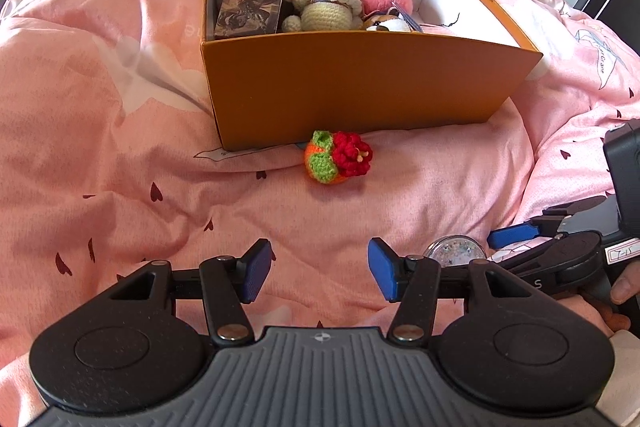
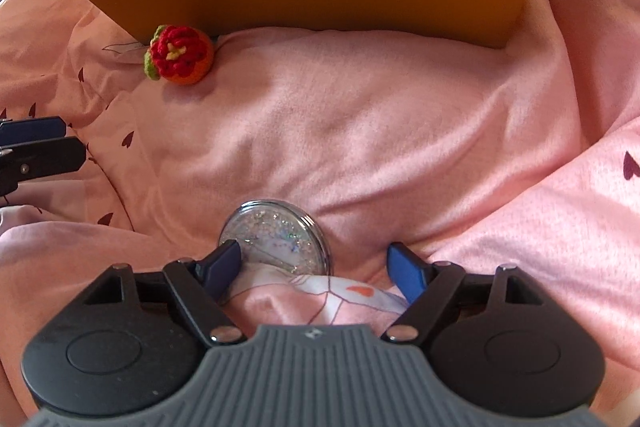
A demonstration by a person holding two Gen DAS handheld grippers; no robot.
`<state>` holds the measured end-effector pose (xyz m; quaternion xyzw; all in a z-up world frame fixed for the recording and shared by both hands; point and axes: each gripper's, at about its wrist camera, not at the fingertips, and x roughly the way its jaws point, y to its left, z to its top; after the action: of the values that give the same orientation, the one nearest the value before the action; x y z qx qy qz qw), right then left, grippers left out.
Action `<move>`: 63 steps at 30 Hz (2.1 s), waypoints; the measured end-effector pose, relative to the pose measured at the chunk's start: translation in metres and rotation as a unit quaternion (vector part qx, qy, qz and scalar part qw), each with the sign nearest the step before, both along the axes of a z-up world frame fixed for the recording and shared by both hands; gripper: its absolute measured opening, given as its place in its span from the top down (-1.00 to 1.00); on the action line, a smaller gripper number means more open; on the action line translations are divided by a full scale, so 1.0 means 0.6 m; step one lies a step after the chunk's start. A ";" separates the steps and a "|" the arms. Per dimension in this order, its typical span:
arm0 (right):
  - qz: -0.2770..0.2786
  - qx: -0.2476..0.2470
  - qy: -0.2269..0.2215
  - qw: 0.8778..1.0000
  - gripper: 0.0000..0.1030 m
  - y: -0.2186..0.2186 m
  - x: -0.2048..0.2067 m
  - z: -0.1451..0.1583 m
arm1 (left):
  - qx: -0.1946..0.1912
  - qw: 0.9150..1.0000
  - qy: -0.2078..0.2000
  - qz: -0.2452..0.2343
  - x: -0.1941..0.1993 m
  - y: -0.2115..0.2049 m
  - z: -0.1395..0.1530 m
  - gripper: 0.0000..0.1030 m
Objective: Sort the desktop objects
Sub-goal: 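Move the right tool to the round glitter mirror and grasp it, then lift the glitter mirror with the right tool while the left tool approaches the crocheted strawberry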
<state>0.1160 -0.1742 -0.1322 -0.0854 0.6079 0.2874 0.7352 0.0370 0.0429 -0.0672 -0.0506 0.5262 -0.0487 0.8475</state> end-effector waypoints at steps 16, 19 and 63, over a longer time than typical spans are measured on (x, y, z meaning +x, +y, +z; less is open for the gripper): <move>0.061 0.014 -0.016 0.998 0.36 0.015 -0.036 0.064 | 0.000 1.000 0.004 0.012 -0.011 0.020 -0.001 -0.22; 0.071 0.019 -0.011 0.997 0.35 0.023 -0.041 0.064 | -0.001 1.000 0.007 0.013 -0.012 0.021 -0.003 -0.22; 0.193 0.096 0.008 0.976 0.62 0.071 -0.059 0.057 | -0.010 1.000 0.009 0.014 -0.020 0.025 0.006 -0.22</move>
<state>0.0807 -0.1313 -0.0980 -0.1279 0.5550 0.4820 0.6658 0.0252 0.0579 -0.0635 -0.0668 0.5321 -0.0412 0.8430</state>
